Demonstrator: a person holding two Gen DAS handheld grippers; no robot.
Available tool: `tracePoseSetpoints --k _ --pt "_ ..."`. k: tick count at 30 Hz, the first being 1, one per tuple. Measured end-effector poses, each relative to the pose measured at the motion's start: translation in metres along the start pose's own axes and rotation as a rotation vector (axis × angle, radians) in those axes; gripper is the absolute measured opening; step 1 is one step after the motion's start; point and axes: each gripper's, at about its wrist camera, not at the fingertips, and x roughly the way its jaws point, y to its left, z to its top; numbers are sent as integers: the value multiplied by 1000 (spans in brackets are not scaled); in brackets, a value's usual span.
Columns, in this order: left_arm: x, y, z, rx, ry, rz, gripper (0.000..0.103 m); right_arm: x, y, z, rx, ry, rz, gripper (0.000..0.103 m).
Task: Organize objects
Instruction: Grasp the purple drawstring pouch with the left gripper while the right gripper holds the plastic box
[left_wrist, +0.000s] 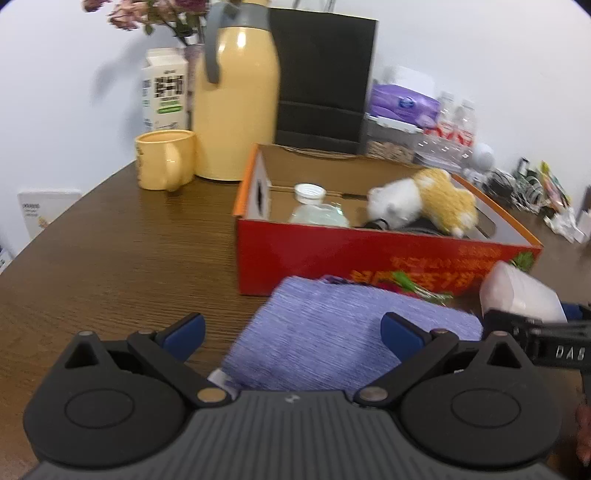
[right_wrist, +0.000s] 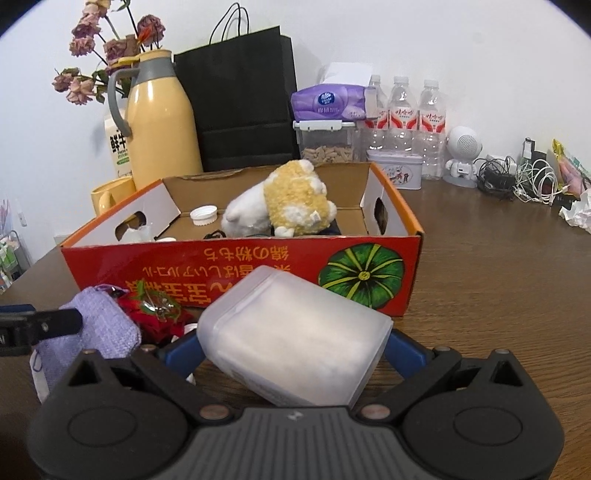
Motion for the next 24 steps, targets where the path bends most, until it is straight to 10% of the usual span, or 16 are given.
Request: tracePoseSetpoints --k 11,21,24 --pt "13 -18 -10 109 79 -32 100 -9 1 -1 -12 -37 21 102" --pt "-4 -24 -15 142 -18 1 22 -11 4 -1 -26 -47 31 102" --pt "-10 -29 -17 162 -57 19 15 -12 5 -1 -28 -51 36 102"
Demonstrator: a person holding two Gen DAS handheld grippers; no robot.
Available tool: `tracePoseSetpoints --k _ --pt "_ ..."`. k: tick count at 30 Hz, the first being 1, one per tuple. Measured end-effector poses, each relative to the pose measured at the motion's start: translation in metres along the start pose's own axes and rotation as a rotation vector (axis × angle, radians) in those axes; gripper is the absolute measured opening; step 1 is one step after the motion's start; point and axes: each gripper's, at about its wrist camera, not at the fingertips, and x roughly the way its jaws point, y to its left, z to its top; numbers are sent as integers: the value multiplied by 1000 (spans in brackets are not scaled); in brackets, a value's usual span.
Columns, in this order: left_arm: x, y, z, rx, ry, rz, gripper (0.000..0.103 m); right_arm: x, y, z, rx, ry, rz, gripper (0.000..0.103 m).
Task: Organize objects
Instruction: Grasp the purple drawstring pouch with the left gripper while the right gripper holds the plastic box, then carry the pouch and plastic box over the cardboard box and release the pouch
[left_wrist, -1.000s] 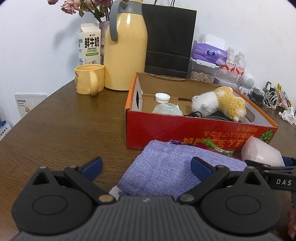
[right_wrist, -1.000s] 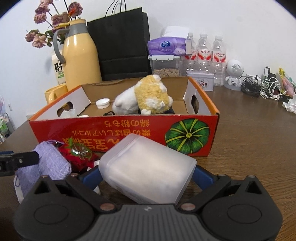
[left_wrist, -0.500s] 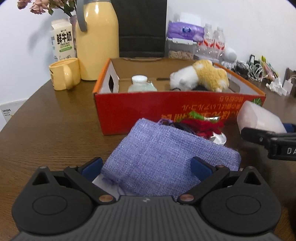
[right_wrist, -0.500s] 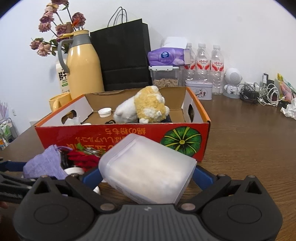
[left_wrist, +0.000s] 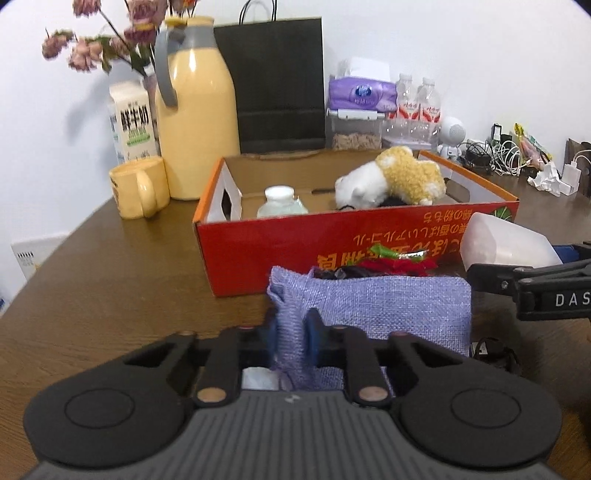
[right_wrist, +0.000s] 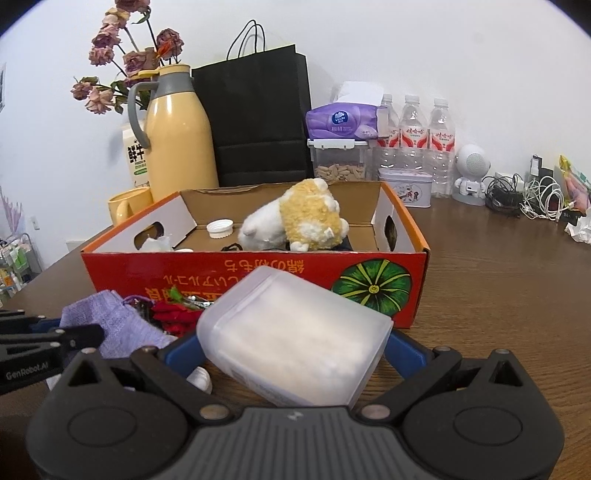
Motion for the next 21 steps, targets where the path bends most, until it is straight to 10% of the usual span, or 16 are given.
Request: tracePoseSetpoints --k 21 --pt "-65 -5 28 -83 -208 -100 10 -17 2 3 -7 -84 34 102"
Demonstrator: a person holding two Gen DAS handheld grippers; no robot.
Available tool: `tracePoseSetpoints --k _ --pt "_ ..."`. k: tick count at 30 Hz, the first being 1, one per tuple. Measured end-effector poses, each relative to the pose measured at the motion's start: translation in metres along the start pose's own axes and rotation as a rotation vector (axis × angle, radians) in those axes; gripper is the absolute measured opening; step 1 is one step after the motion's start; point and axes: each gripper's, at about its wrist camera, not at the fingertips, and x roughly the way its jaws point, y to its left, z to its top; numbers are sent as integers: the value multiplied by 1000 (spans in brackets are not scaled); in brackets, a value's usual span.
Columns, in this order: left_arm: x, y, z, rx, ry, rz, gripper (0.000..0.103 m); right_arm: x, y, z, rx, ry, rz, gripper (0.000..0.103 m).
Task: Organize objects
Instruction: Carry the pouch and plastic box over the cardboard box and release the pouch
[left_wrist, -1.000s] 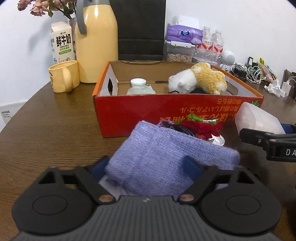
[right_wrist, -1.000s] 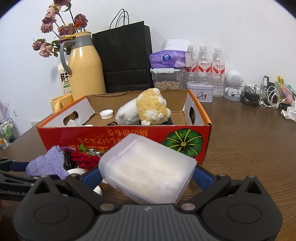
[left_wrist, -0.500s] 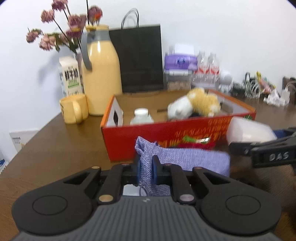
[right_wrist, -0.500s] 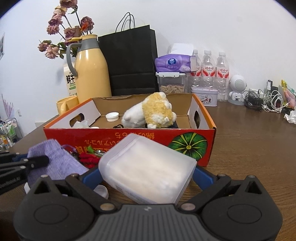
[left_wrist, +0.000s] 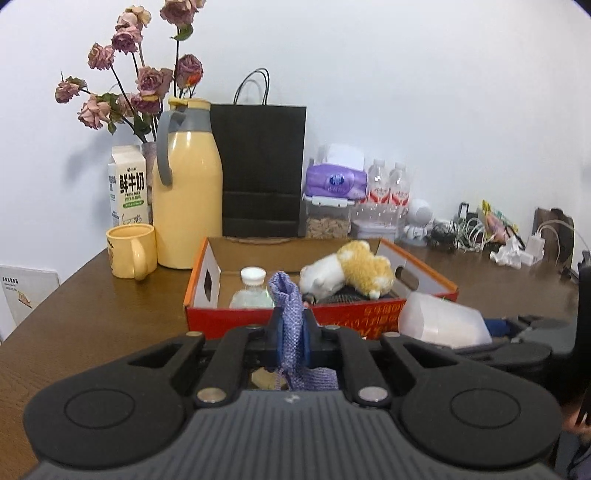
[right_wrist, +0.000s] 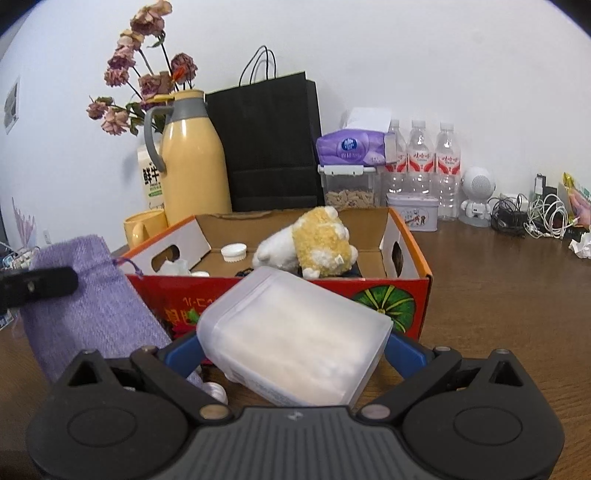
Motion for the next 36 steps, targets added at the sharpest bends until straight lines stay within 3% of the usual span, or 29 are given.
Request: tracePoseSetpoints --k 7,14,23,27,31,36 --pt "-9 1 21 -22 -41 -33 10 -12 5 7 -13 -60 25 102" --pt "-8 1 54 -48 -118 -57 10 -18 13 39 -61 -121 39 102" --pt "49 15 93 -150 -157 -37 10 34 31 85 -132 -123 25 102" --pt "94 34 92 -229 -119 -15 10 77 36 91 -135 -90 24 102" --pt "145 53 80 -296 -19 0 10 115 32 86 -125 -34 14 102" --pt "178 60 61 -258 101 56 10 132 25 76 -159 -8 -17 102"
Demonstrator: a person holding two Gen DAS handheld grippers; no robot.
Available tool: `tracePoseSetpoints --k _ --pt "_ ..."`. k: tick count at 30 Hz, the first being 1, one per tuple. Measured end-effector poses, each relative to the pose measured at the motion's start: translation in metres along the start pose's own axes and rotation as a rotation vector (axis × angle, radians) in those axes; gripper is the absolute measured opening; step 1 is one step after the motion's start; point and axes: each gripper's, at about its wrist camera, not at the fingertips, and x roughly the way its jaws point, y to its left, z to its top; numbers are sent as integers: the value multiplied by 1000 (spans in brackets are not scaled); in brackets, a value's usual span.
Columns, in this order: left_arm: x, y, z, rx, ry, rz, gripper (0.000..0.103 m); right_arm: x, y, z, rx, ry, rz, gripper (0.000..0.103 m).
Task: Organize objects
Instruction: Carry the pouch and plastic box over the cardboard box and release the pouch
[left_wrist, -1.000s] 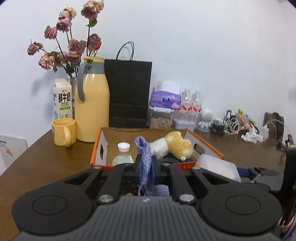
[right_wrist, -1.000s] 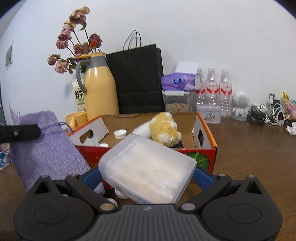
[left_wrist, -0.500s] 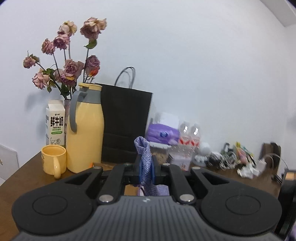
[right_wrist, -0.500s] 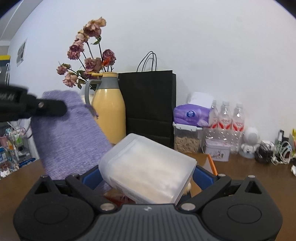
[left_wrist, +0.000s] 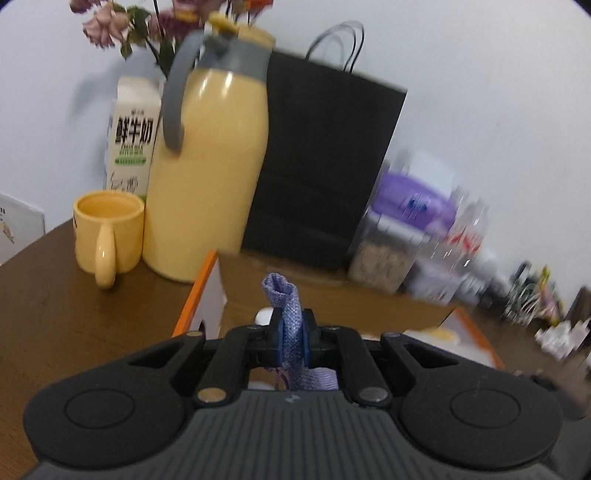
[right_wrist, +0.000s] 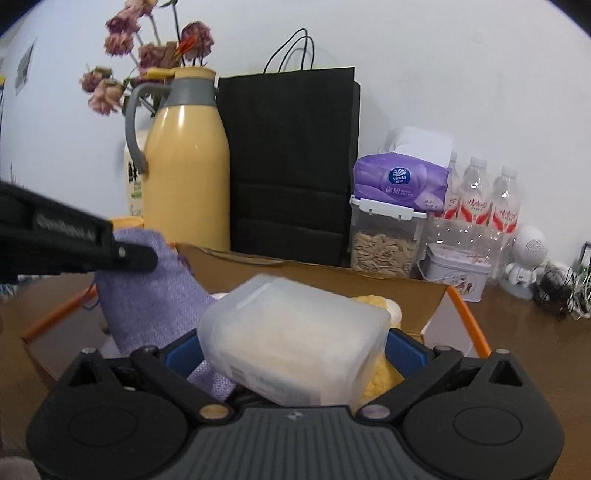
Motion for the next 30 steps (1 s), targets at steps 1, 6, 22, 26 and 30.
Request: tracePoseSetpoints --k 1,6,22,26,30 --pt "2 -1 -3 18 8 11 10 -1 -2 -1 2 0 6 102" --pt "5 -11 -14 106 14 62 10 -3 -7 -4 -17 -4 -16 102" --pt "-30 -31 -22 249 -133 175 102 -14 -13 1 34 54 61 103" --pt "-35 -30 -20 233 -133 175 103 -18 -14 1 41 64 51 103" --pt "-39 -31 -20 235 -132 168 103 -21 -13 1 37 63 50 103"
